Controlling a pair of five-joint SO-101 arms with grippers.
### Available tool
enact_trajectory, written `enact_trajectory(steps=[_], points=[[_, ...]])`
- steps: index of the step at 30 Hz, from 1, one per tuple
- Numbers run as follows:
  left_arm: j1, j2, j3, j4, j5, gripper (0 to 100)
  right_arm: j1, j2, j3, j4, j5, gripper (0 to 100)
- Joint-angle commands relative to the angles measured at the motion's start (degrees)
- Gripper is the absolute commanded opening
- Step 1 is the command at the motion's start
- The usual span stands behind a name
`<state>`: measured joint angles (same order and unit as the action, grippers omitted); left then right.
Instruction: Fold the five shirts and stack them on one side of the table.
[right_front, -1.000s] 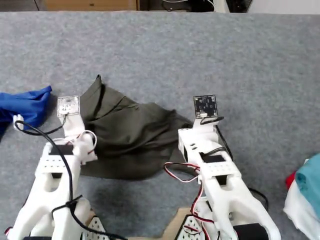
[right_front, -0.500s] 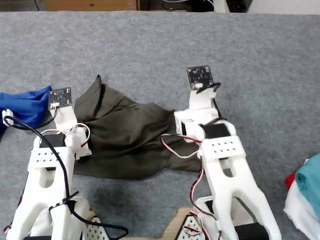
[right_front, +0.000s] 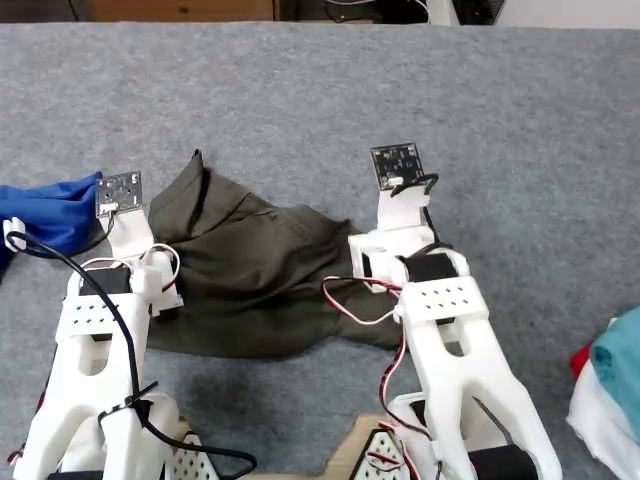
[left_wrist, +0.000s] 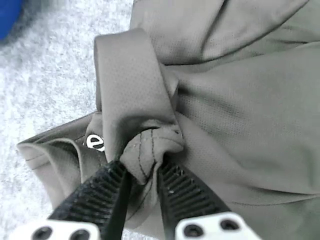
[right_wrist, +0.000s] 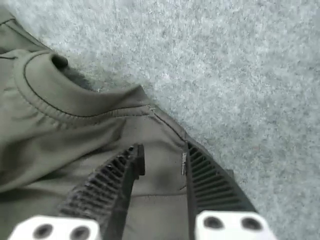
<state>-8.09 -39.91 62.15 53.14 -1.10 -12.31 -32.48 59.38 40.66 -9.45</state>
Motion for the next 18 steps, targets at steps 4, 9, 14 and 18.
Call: enact_trajectory(steps=[4, 9, 14, 18], points=[[-0.3, -0.7, -1.1, 2.9, 0.3, 2, -1.0, -9.1, -8.0, 5.6, 0.7, 14.5], [0.0, -0.7, -0.9, 2.9, 0.3, 2, -6.5, -14.8, -13.9, 9.8, 0.7, 14.5], [-0.4, -0.7, -0.9, 2.9, 0.3, 2, -15.3, -14.3, -14.5, 8.1, 0.4, 14.7], [0.2, -0.7, -0.4, 4.3, 0.4, 2, -18.2, -7.6, -14.5, 3.2, 0.3, 14.8]])
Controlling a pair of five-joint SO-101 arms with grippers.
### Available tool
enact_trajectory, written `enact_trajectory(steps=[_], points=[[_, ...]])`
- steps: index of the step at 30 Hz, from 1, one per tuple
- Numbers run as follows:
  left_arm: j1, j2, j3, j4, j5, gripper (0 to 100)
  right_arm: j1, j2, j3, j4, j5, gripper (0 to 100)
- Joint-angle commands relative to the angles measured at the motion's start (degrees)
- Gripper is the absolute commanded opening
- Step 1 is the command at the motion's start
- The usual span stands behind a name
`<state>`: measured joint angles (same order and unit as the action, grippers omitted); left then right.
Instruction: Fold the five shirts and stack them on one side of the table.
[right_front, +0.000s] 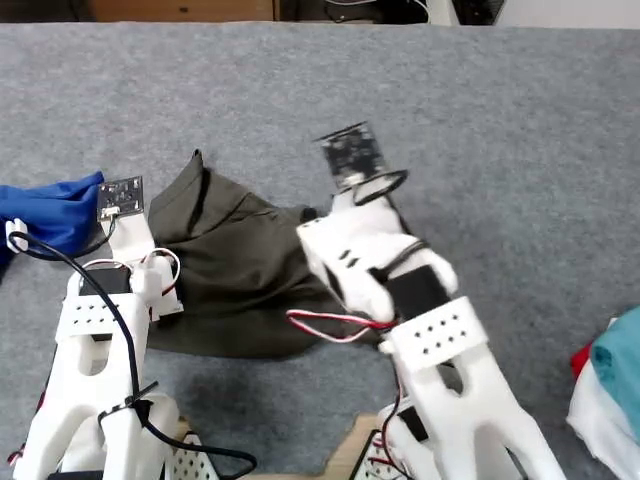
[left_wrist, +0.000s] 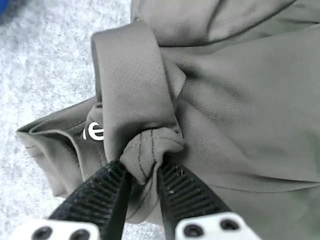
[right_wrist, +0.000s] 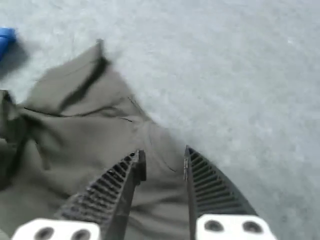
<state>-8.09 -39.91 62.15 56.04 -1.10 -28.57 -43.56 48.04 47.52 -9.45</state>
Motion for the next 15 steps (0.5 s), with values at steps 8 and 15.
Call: enact_trajectory(steps=[8, 15], points=[[0.2, -0.7, -0.2, 2.0, 0.4, 2, -2.0, 27.2, -6.6, -12.6, -3.8, 14.6], [-0.2, -0.7, -0.2, 2.1, 0.4, 2, 0.0, 42.4, -12.8, -12.4, -3.6, 14.4]])
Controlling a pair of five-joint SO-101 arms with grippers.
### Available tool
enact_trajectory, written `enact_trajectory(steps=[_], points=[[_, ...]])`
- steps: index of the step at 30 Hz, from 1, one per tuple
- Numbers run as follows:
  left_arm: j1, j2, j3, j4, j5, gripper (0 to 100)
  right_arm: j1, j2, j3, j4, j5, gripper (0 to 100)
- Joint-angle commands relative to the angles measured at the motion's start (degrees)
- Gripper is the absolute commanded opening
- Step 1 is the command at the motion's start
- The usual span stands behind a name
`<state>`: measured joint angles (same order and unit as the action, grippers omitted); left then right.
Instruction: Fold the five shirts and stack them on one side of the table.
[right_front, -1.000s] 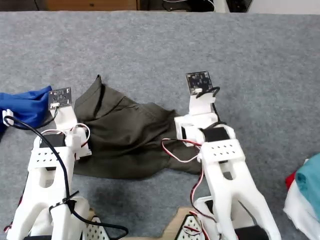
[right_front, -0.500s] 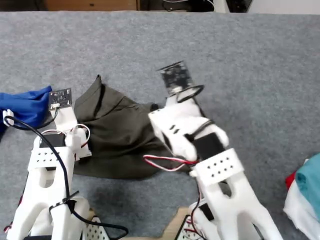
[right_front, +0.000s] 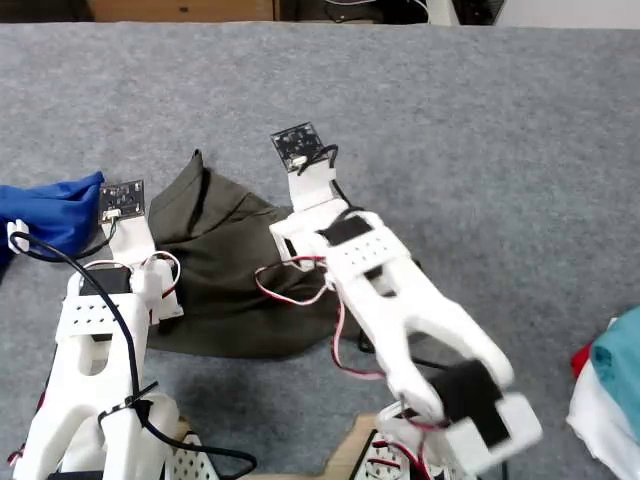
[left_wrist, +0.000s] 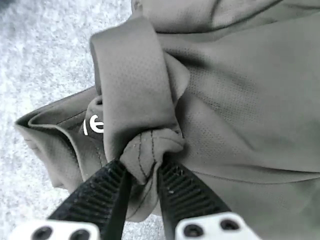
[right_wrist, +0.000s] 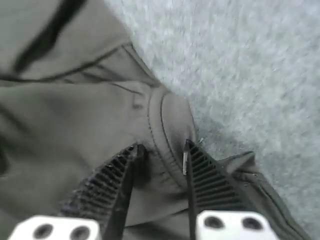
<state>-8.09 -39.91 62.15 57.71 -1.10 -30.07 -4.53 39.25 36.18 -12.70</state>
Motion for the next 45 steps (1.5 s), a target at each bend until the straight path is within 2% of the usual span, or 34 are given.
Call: enact_trajectory(steps=[1, 3, 6, 15, 22, 28, 30, 33, 40, 45], points=[[-0.3, -0.7, -0.2, 0.4, 0.3, 2, 2.0, 4.3, -4.2, -1.1, -0.3, 14.3], [-0.4, -0.7, -0.2, 0.4, 0.2, 2, 3.1, 4.9, -4.2, -1.1, -0.2, 11.1], [-0.4, -0.7, -0.2, 0.4, 0.1, 2, 5.1, 4.9, -4.5, 1.1, -0.1, 0.3], [-0.2, -0.7, -1.1, 0.4, 0.0, 2, 14.5, -0.1, -10.1, 17.0, 0.1, 0.5], [0.2, -0.7, -5.7, 0.5, 0.4, 2, 22.4, -12.0, -12.2, 30.9, 6.9, 0.5], [0.3, -0.7, -13.3, 10.0, 0.4, 2, 26.9, -18.0, -12.3, 34.5, 11.3, 0.8], [0.2, -0.7, -15.3, 13.1, 0.4, 2, 25.8, -18.1, -13.1, 34.1, 11.3, 0.9], [0.2, -0.7, -16.9, 16.3, 0.4, 2, 20.4, -17.5, -14.2, 31.1, 10.8, 2.3], [0.2, -0.7, -17.4, 21.3, 0.4, 2, 7.7, -5.5, -22.3, 18.7, 5.9, 27.7], [-0.3, -0.7, -17.5, 21.6, -0.1, 2, 1.9, 11.7, -38.0, 16.3, 2.2, 26.7]])
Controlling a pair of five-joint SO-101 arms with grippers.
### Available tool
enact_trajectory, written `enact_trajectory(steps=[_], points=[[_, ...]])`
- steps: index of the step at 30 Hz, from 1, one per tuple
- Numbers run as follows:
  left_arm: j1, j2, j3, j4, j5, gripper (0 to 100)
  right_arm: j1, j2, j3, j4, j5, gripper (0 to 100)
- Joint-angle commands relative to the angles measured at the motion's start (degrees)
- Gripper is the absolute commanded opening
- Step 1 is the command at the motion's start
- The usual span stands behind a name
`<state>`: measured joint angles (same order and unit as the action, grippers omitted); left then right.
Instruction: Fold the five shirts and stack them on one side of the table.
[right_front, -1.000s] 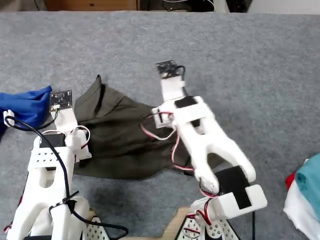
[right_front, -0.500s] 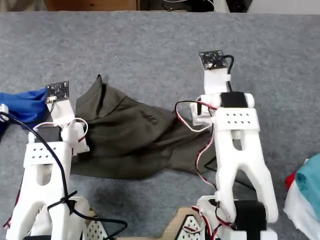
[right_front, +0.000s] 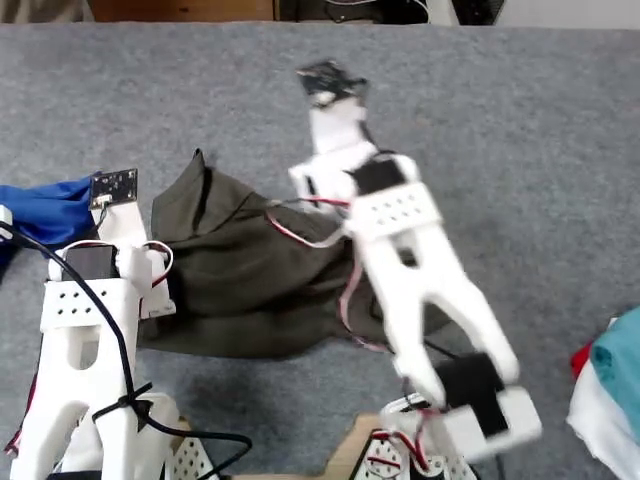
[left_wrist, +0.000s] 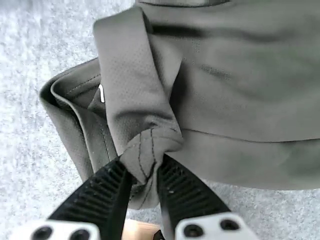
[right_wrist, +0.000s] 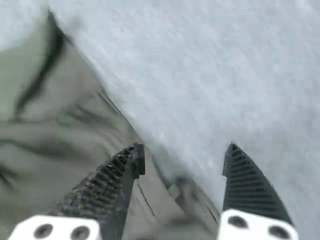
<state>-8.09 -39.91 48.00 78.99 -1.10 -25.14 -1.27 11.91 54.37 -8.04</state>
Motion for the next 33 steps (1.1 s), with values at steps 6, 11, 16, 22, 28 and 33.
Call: enact_trajectory(steps=[6, 11, 16, 22, 28, 33], points=[[0.0, -0.3, -3.2, 0.2, -0.1, 2, -7.1, 30.1, -33.9, -0.7, -7.1, 23.8], [-0.3, -0.6, -2.8, 0.6, -0.1, 2, -10.5, 44.6, -53.6, 5.0, -7.3, 23.8], [0.1, -0.7, -3.2, 0.6, -0.1, 2, -13.1, 57.2, -73.5, 9.9, -7.3, 23.9], [-0.3, -0.7, -2.8, 0.6, -0.1, 2, -15.7, 71.2, -90.6, 10.6, -7.3, 23.9], [-0.4, -0.7, -2.9, 0.6, -0.1, 2, -16.7, 80.8, -98.4, 10.2, -7.3, 23.8], [-0.4, -0.7, -2.9, 0.6, -0.1, 2, -13.9, 83.2, -101.5, 10.0, -6.9, 11.0]])
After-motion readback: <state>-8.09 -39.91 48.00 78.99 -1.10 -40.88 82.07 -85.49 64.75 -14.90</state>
